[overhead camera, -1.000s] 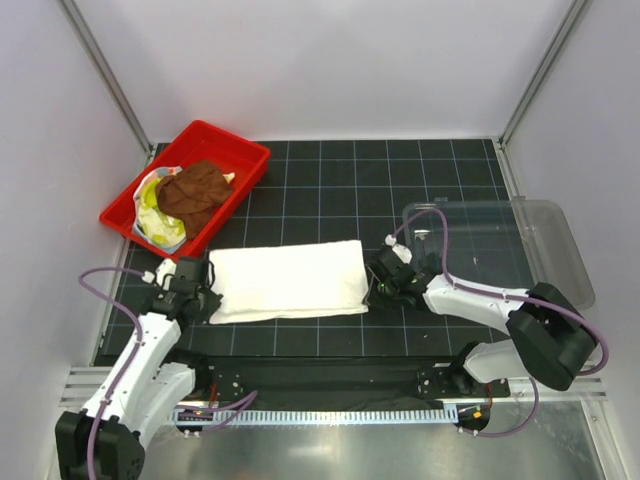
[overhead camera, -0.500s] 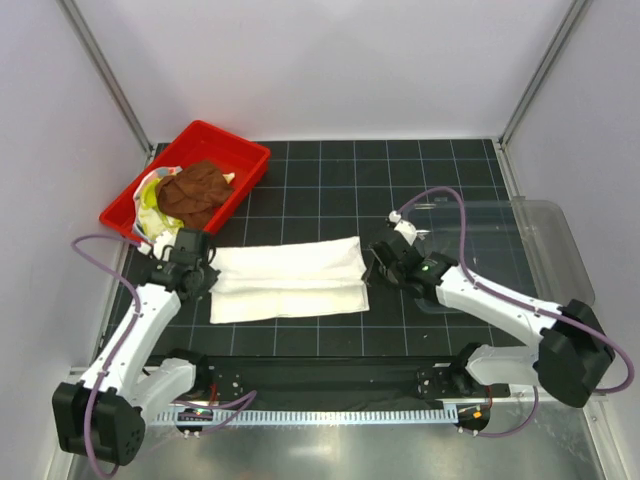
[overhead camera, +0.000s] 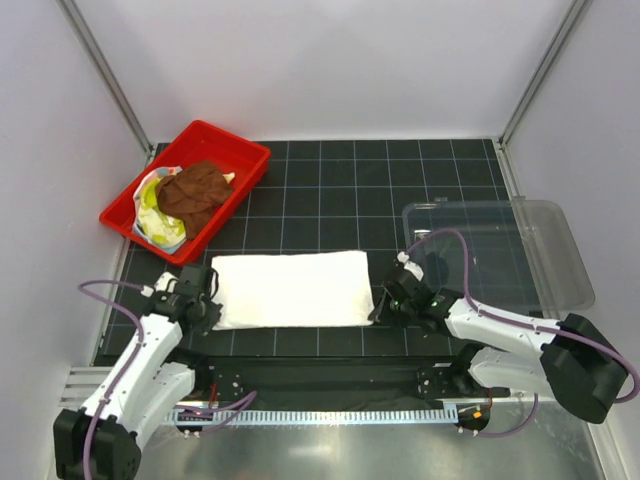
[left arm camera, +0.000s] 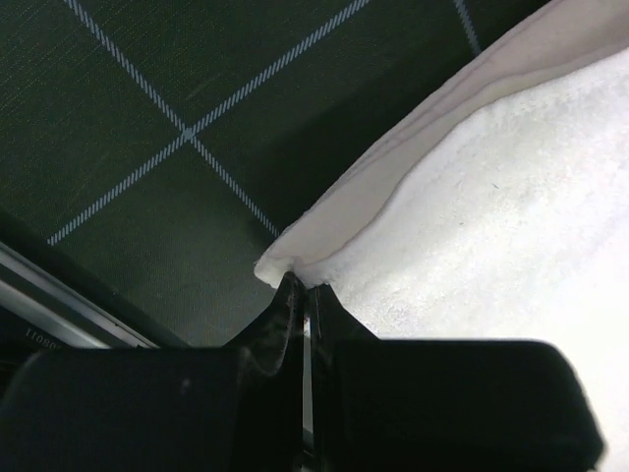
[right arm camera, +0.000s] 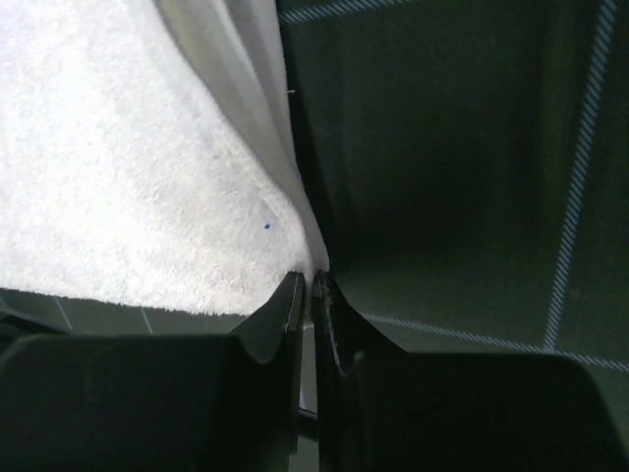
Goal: Fold and stack the towels
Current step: Smooth out wrinkles on the folded towel
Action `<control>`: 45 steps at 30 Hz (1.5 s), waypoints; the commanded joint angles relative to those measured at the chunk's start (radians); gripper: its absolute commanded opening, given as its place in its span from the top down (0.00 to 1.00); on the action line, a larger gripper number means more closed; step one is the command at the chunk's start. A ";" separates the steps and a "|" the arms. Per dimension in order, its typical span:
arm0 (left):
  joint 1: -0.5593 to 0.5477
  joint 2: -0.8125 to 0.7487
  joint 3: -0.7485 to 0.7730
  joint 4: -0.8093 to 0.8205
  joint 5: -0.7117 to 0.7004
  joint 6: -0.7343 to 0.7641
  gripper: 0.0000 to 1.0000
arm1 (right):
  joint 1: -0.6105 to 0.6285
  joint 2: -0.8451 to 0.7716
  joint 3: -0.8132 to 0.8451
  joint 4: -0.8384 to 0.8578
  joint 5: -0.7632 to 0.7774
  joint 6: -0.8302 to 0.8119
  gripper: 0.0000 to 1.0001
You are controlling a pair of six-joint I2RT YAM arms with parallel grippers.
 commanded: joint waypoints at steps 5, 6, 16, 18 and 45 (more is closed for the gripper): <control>-0.033 0.088 0.037 -0.040 -0.111 -0.079 0.89 | 0.000 0.044 0.016 0.072 0.024 0.000 0.83; -0.033 0.088 0.057 -0.052 -0.148 -0.084 0.82 | 0.000 0.035 0.026 0.057 0.019 -0.003 0.79; -0.033 0.162 0.361 0.180 -0.040 0.310 0.53 | -0.003 -0.007 0.274 -0.135 -0.017 -0.190 0.66; -0.033 0.173 0.258 0.354 0.103 0.289 0.53 | -0.003 0.055 0.302 -0.060 -0.057 -0.245 0.66; 0.027 0.511 0.239 0.348 0.119 0.426 0.39 | -0.153 0.402 0.587 -0.219 -0.077 -0.512 0.28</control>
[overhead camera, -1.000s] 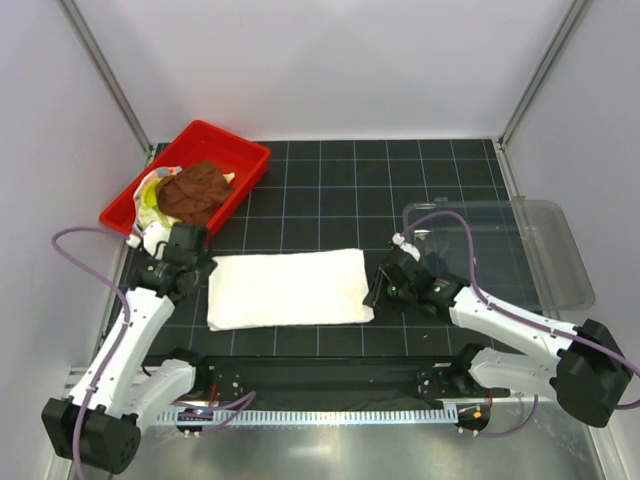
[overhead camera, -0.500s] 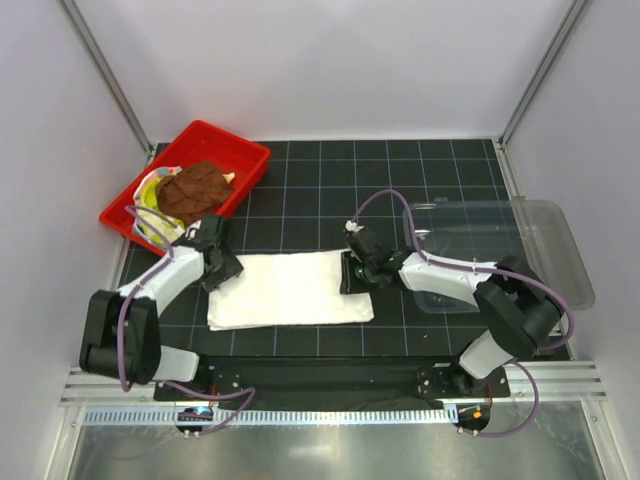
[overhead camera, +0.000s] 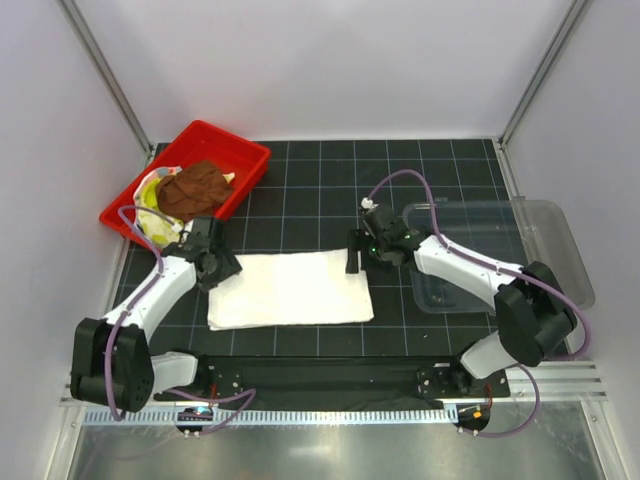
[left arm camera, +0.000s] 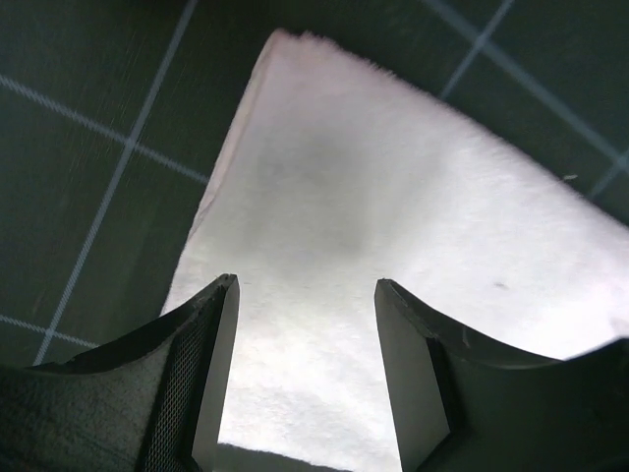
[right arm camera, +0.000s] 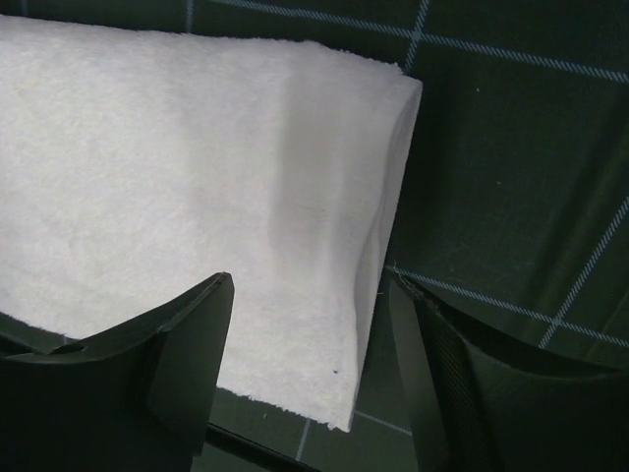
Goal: Fold and stack the towels
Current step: Smooth out wrinkles on the folded towel, then neatly place the folded towel into the bin
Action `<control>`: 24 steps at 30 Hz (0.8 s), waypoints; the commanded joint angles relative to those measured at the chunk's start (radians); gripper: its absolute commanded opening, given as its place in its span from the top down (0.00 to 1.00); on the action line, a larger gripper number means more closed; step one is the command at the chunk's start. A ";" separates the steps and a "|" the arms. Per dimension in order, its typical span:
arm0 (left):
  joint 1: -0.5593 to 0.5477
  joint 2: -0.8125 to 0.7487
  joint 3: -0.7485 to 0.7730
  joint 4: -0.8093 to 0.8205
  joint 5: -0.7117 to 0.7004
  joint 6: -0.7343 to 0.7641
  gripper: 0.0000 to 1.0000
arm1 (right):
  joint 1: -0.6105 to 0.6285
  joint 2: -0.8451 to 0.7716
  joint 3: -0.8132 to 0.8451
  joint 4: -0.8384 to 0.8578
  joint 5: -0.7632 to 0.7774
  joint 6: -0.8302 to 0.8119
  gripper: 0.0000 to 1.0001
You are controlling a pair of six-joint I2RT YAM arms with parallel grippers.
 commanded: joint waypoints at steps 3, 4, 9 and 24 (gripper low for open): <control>0.009 0.090 -0.043 0.004 -0.028 -0.049 0.38 | -0.008 0.044 0.045 -0.070 0.022 -0.017 0.25; 0.012 0.101 -0.039 -0.004 -0.040 -0.057 0.38 | -0.008 0.053 0.042 -0.070 0.022 -0.015 0.25; 0.016 0.136 -0.068 0.008 -0.082 -0.092 0.38 | -0.009 0.107 -0.019 0.036 -0.054 0.003 0.23; 0.023 0.167 -0.116 0.039 -0.089 -0.104 0.38 | 0.076 0.157 -0.156 0.235 -0.087 0.066 0.53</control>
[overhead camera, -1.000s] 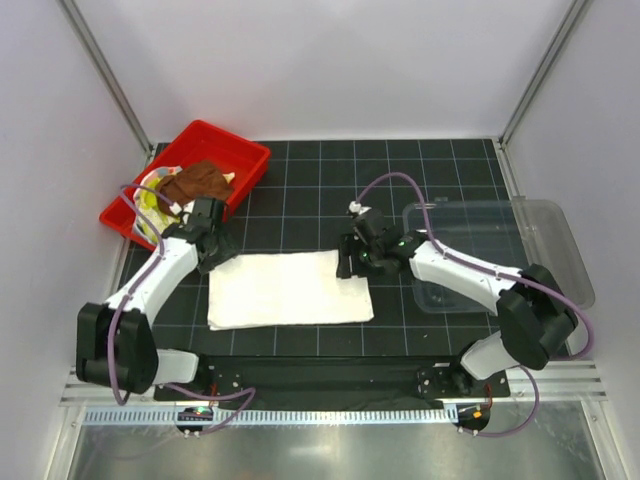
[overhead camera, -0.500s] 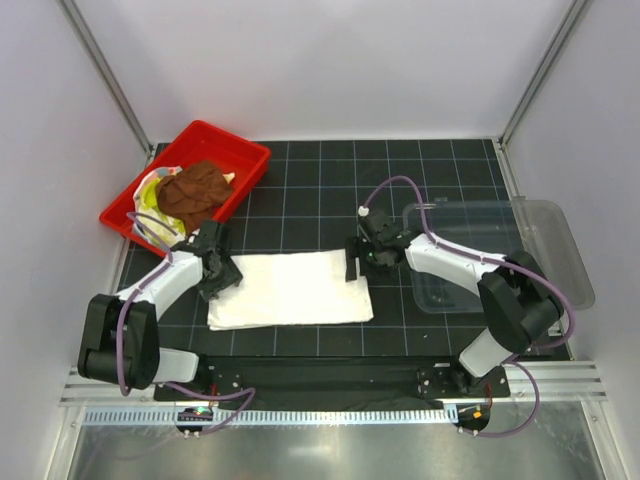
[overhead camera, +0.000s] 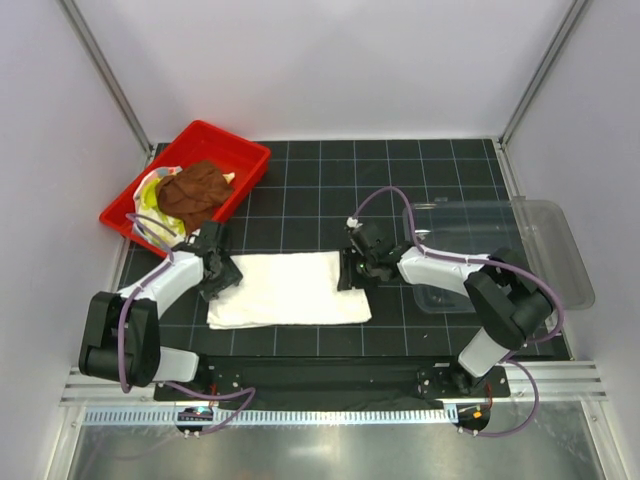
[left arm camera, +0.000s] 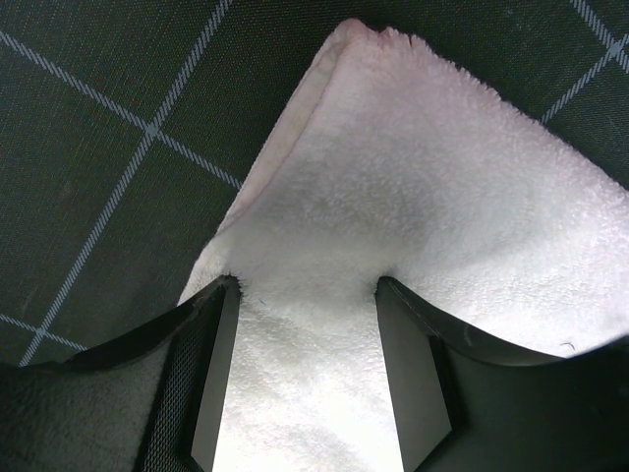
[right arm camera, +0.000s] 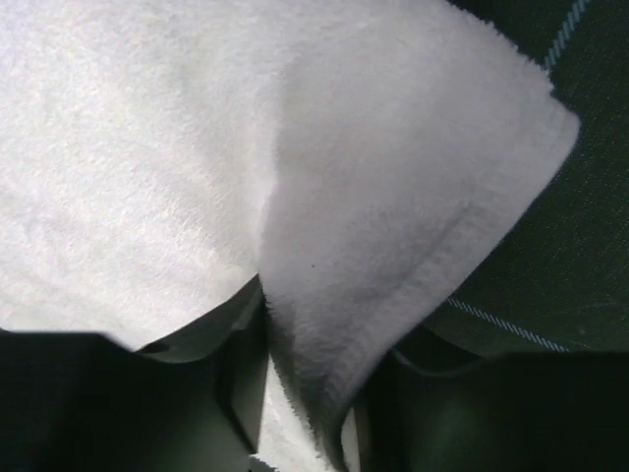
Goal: Fold and stack the towels
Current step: Neatly place the folded towel into the bin
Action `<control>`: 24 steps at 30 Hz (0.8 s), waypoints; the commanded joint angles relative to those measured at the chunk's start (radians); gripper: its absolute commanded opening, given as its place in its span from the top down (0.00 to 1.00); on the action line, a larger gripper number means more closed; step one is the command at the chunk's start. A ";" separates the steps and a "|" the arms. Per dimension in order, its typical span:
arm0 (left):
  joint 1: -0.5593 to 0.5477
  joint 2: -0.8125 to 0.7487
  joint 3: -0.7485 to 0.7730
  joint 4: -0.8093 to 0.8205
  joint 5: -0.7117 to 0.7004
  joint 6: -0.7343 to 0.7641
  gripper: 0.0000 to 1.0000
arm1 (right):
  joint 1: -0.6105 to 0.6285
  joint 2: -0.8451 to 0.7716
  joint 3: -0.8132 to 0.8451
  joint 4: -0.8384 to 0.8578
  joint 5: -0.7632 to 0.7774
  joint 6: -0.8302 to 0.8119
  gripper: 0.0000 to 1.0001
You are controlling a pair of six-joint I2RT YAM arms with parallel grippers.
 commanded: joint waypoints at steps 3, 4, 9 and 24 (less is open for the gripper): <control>0.015 0.000 -0.059 0.011 -0.046 -0.016 0.38 | 0.020 -0.010 -0.029 -0.027 0.055 0.019 0.81; 0.015 -0.006 -0.057 0.005 -0.044 -0.017 0.39 | 0.021 -0.020 -0.015 -0.056 0.071 0.008 0.87; 0.015 -0.069 0.050 -0.066 0.020 0.004 0.38 | 0.006 -0.098 0.118 -0.306 0.148 -0.044 0.99; 0.016 -0.127 0.314 -0.138 -0.044 0.185 0.37 | -0.172 -0.227 0.443 -0.855 0.203 -0.185 0.99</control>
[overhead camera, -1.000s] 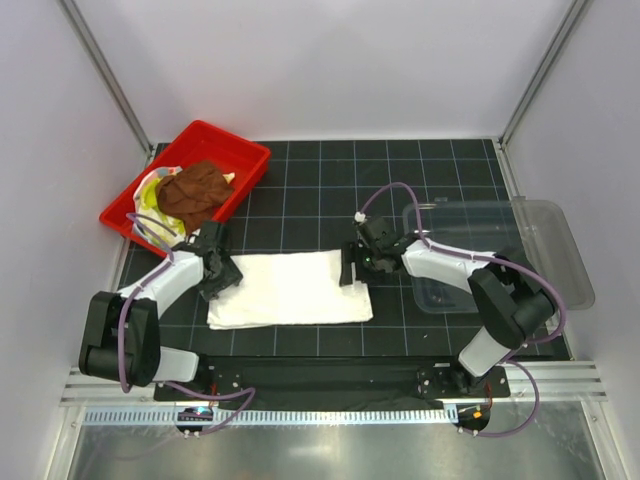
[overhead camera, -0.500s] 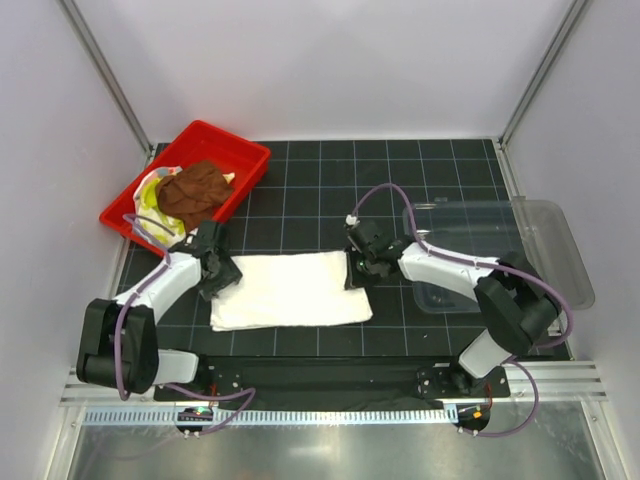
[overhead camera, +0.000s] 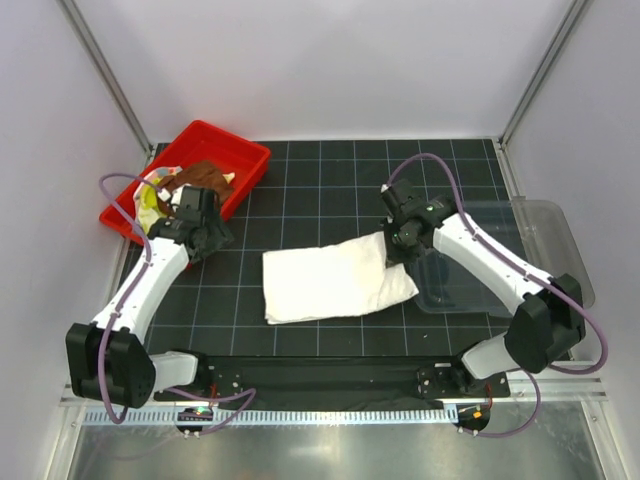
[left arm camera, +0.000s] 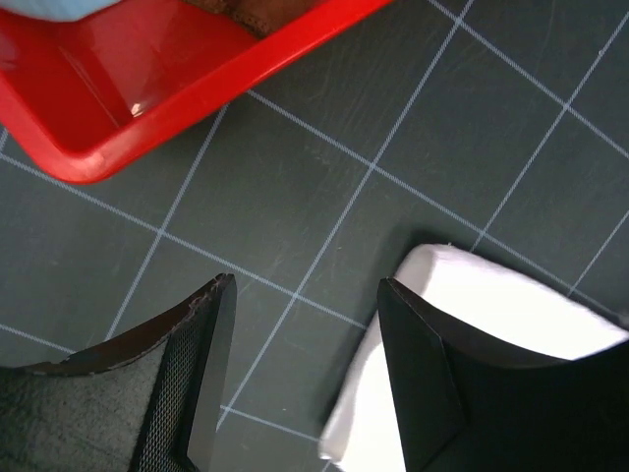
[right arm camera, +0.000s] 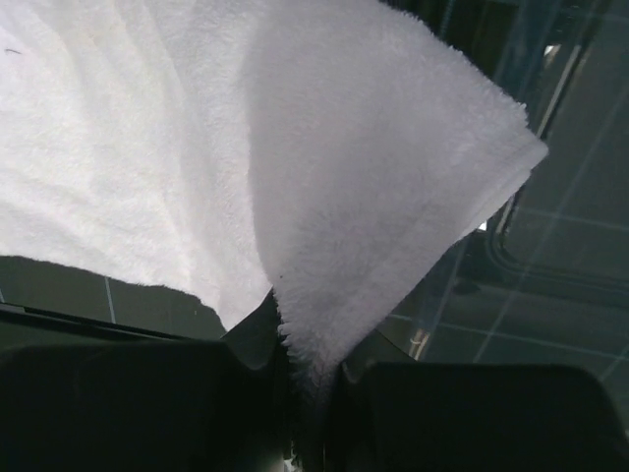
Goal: Fold and stack the towels
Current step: Neatly place the folded towel into the bin
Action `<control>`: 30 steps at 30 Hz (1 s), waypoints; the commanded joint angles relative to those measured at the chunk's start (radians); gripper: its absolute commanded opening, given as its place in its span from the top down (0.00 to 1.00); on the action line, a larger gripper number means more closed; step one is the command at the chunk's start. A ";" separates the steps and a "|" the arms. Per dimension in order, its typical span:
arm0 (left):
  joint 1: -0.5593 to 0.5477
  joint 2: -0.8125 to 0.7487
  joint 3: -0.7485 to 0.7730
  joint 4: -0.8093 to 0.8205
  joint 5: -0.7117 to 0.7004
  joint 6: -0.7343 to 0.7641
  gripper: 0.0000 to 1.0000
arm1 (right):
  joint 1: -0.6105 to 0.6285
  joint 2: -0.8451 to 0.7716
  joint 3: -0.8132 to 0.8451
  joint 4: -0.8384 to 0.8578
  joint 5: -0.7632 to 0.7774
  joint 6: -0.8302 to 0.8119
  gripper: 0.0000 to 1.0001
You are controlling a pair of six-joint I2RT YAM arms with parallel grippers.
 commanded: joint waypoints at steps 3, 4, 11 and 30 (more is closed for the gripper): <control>0.008 -0.009 -0.036 0.045 0.095 0.026 0.37 | -0.067 -0.070 0.188 -0.251 0.068 -0.074 0.99; 0.008 -0.003 -0.053 0.064 0.133 0.021 0.37 | -0.074 -0.068 0.206 -0.274 0.082 -0.080 0.99; 0.005 0.073 -0.179 0.269 0.483 -0.071 0.36 | -0.136 -0.083 0.348 -0.420 0.159 -0.138 0.99; -0.030 0.259 -0.130 0.328 0.618 -0.043 0.34 | -0.541 0.006 0.426 -0.355 0.229 -0.390 0.99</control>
